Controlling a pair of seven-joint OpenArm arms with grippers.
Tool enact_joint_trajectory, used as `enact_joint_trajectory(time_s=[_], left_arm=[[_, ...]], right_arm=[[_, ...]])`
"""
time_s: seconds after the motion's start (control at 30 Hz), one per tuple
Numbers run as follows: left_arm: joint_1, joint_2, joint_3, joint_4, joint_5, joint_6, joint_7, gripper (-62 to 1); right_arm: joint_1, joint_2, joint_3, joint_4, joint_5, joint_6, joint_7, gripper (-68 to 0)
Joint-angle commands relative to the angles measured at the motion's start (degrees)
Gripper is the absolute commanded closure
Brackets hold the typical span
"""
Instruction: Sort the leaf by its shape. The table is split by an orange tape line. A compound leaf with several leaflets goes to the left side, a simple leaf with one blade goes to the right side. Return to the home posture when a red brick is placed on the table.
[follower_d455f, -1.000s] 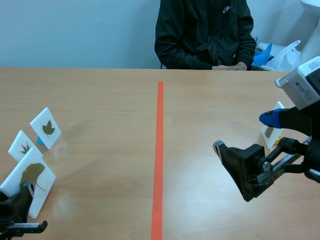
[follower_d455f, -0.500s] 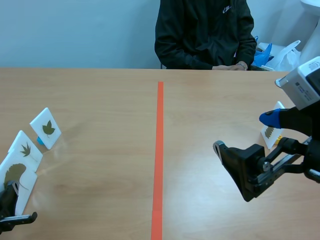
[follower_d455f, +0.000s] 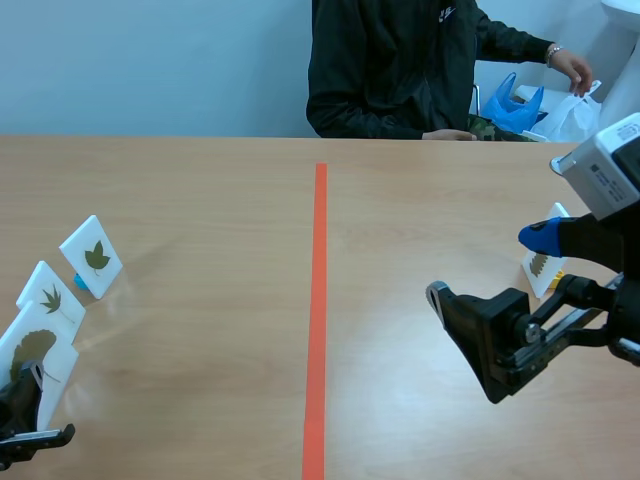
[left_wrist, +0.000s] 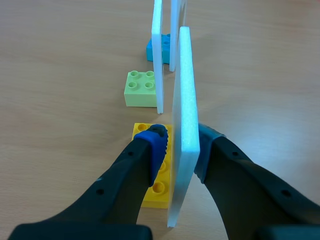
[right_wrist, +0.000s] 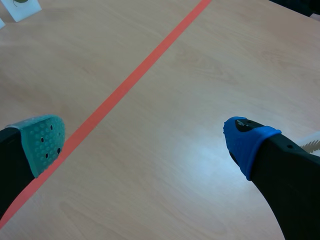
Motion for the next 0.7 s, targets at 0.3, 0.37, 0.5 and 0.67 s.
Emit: enact_joint_trajectory(time_s=[0.3, 0.37, 0.5, 0.67], left_arm=[[1.1, -0.8, -0.7, 2.2, -0.4, -0.5, -2.1, -43.5], [1.9, -0.8, -0.7, 3.7, -0.4, -0.5, -2.6, -43.6], [4.0, -0.8, -1.1, 8.2, -0.4, -0.5, -3.4, -43.6], [6.4, -0.8, -2.7, 15.8, -0.4, -0.7, -3.3, -43.5]], right_arm=[[0.7, 0.9, 0.5, 0.2, 0.5, -0.2, 0.6, -67.9], [0.7, 0.9, 0.5, 0.2, 0.5, -0.2, 0.6, -67.9], [0.7, 0.9, 0.5, 0.2, 0.5, -0.2, 0.6, -67.9], [0.7, 0.9, 0.5, 0.2, 0.5, -0.2, 0.6, -67.9]])
